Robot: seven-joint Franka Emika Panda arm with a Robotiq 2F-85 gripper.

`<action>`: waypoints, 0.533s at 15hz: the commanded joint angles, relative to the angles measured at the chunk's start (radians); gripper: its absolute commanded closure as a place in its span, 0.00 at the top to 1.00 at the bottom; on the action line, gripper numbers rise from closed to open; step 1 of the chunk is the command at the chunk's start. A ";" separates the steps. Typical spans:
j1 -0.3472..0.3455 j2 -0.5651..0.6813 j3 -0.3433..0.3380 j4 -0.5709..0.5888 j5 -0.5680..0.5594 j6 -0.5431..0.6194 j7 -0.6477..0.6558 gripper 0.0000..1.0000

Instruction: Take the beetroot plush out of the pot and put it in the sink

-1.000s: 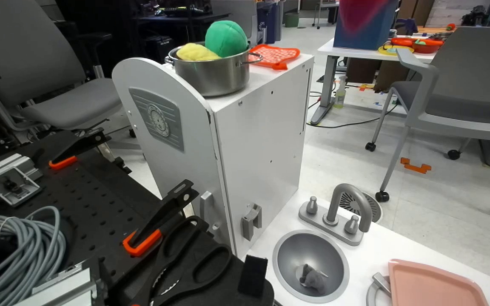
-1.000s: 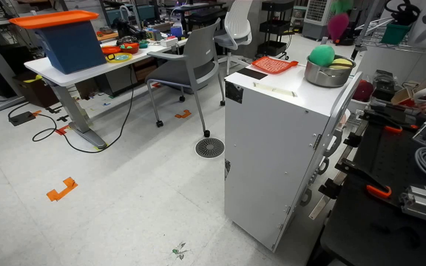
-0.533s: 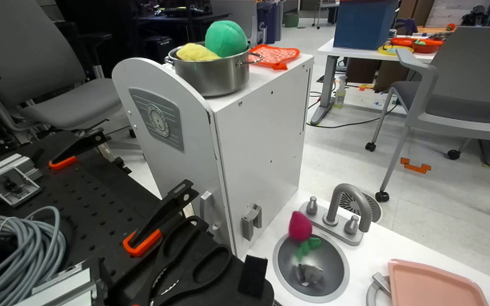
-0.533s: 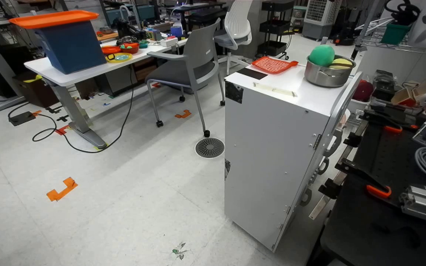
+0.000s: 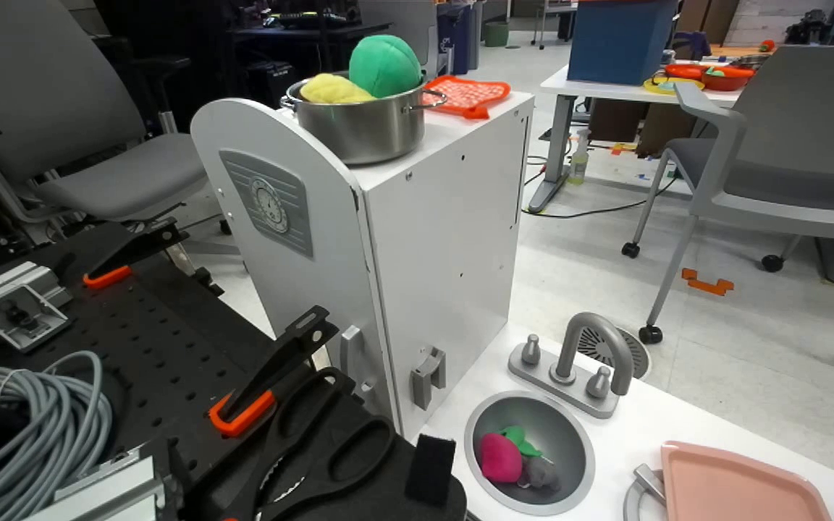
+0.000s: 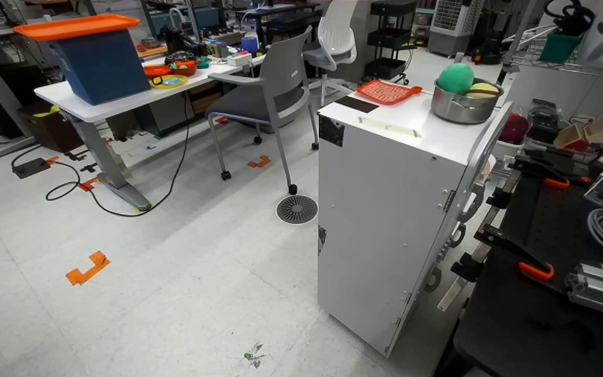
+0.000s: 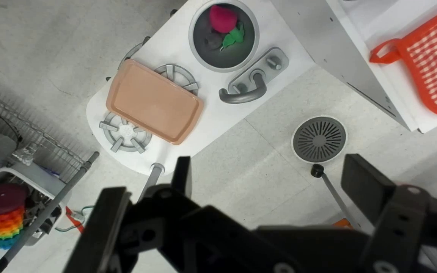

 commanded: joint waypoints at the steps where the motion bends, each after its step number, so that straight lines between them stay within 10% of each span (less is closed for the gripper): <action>1: 0.010 -0.050 0.007 -0.053 0.034 0.020 -0.088 1.00; 8: 0.018 -0.214 0.019 -0.166 0.070 0.050 -0.225 1.00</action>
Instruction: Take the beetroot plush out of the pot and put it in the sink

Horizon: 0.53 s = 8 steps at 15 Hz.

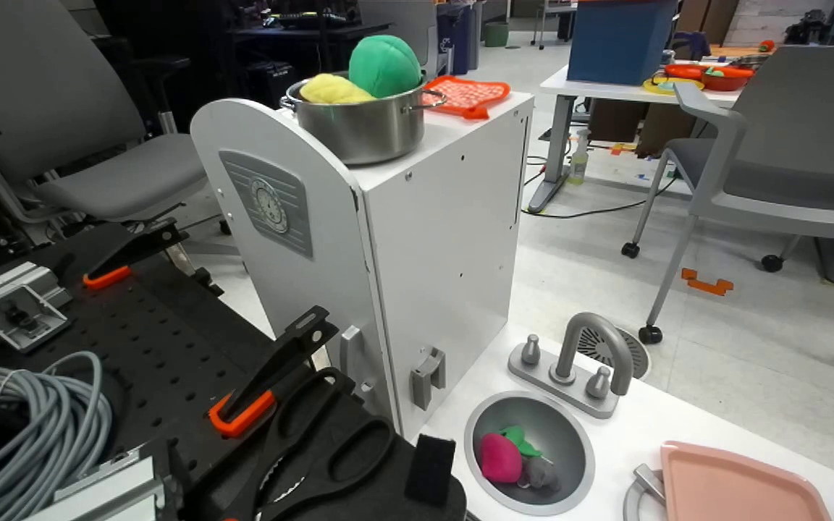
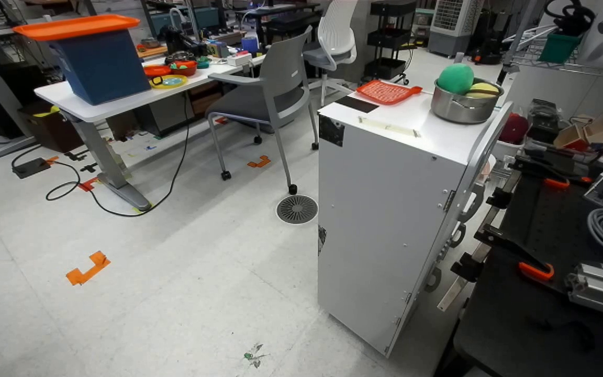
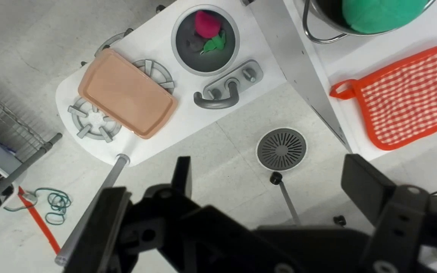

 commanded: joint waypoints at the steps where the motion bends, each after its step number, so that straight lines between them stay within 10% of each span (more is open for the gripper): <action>1: 0.008 -0.153 0.007 -0.101 0.019 0.033 -0.073 1.00; 8: 0.012 -0.230 0.022 -0.123 -0.002 0.020 -0.079 1.00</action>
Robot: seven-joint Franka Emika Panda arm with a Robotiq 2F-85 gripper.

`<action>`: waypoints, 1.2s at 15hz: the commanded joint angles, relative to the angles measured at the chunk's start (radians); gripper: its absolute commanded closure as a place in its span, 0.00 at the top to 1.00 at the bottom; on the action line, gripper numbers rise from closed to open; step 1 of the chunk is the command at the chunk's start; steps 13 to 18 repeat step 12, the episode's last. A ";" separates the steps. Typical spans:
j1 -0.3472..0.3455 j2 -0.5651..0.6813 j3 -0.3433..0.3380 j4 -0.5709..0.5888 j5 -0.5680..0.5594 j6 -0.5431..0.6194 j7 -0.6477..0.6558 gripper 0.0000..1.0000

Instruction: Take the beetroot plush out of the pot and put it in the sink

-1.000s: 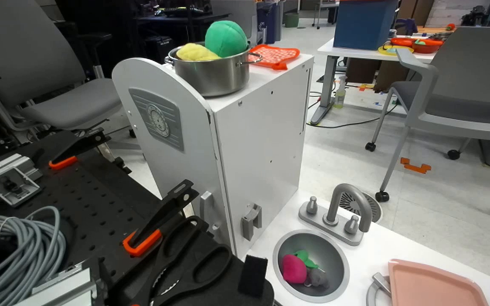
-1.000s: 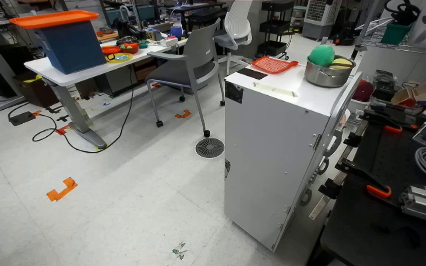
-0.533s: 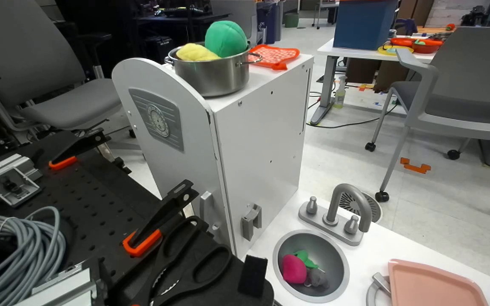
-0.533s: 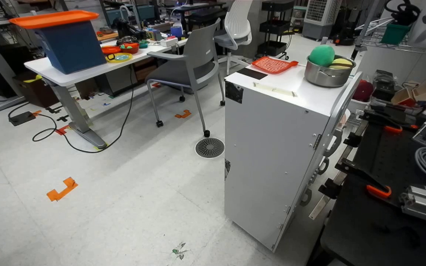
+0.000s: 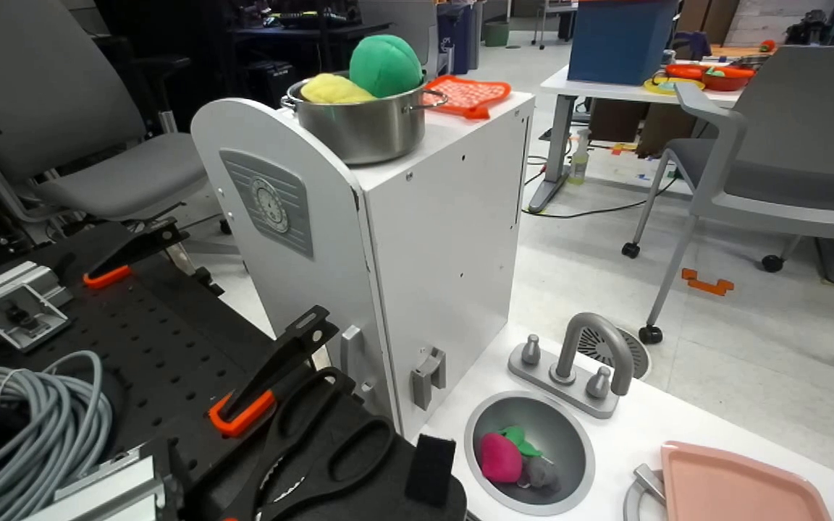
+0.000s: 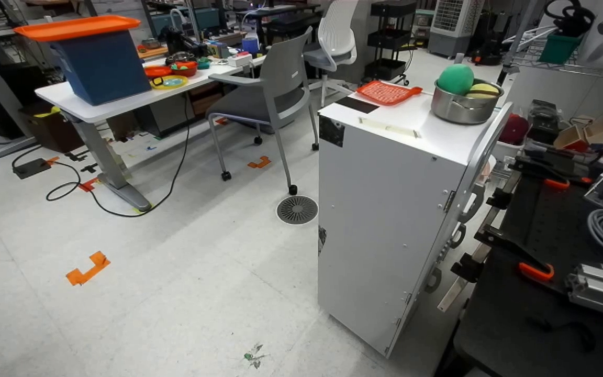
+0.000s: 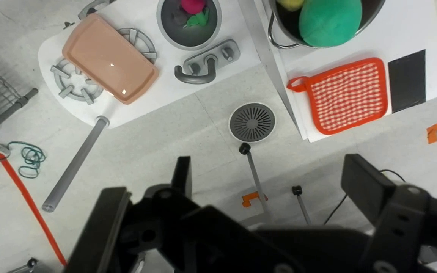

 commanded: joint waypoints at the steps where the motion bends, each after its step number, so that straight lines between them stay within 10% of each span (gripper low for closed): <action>1: -0.004 0.006 0.003 0.003 0.001 -0.003 -0.002 1.00; 18: -0.005 0.026 0.001 0.007 0.001 -0.002 -0.002 1.00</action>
